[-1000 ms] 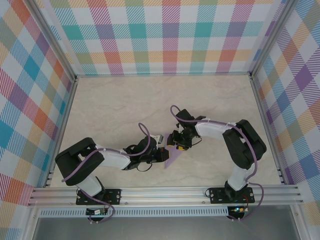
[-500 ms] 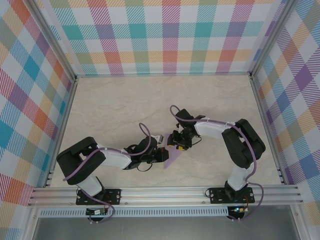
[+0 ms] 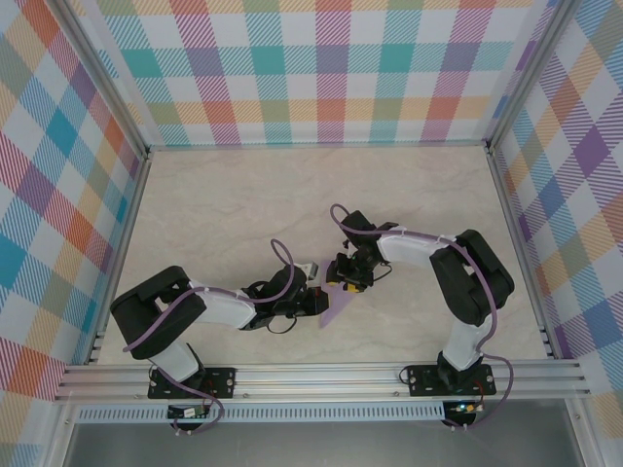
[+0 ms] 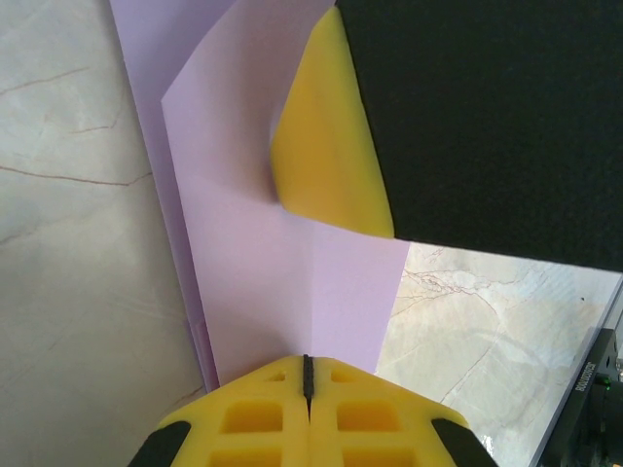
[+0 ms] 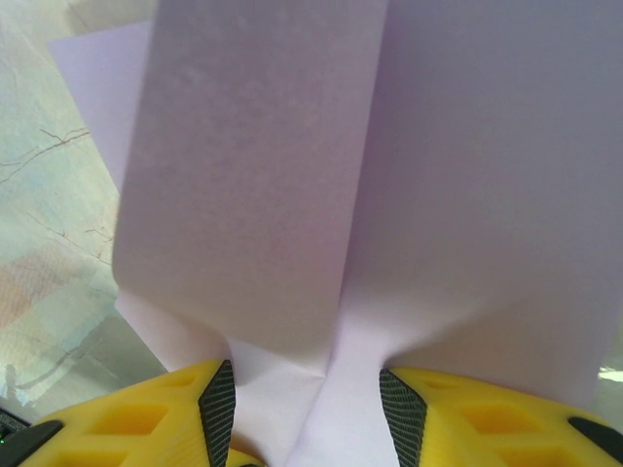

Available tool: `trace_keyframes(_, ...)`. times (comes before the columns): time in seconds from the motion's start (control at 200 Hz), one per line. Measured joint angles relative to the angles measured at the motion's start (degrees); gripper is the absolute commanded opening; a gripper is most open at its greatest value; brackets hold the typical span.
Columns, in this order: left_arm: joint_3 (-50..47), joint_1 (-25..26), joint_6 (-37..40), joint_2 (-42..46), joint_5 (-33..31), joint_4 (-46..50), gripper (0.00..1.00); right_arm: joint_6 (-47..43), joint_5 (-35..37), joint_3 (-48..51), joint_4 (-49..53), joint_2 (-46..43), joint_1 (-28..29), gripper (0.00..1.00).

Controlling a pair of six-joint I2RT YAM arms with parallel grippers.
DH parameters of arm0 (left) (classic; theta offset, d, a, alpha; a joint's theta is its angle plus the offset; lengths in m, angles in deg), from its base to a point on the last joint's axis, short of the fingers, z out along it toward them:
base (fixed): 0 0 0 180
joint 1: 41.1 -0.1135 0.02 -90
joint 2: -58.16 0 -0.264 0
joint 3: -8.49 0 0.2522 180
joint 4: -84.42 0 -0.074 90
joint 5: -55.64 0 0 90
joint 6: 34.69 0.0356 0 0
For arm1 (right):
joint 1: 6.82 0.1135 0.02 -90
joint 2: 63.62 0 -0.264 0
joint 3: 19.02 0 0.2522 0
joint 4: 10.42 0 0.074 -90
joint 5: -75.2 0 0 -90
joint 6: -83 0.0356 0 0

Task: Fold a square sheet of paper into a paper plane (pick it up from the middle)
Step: Fourth fold the wing at the center of the table.

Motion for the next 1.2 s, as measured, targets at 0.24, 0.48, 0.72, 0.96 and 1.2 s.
trace_keyframes(0.24,0.00,0.00,0.00,-0.63,-0.59,0.20,0.03,0.02,0.00,-0.26,0.46,0.24,0.00,0.47)
trace_keyframes(0.48,0.11,0.00,0.00,-0.85,-0.61,0.24,0.03,0.00,0.00,-0.26,0.50,0.24,0.02,0.47)
trace_keyframes(0.72,1.01,0.00,0.00,-1.75,-0.59,1.33,0.02,0.00,0.00,-0.33,0.61,0.24,0.11,0.47)
trace_keyframes(0.96,1.49,0.00,0.00,-1.81,-0.55,2.25,0.01,-0.02,0.02,-0.42,0.72,-0.07,0.17,0.46)
trace_keyframes(1.2,2.14,0.04,-0.02,-1.90,-0.46,3.52,0.00,-1.36,2.84,0.22,1.46,-3.78,0.42,0.45)
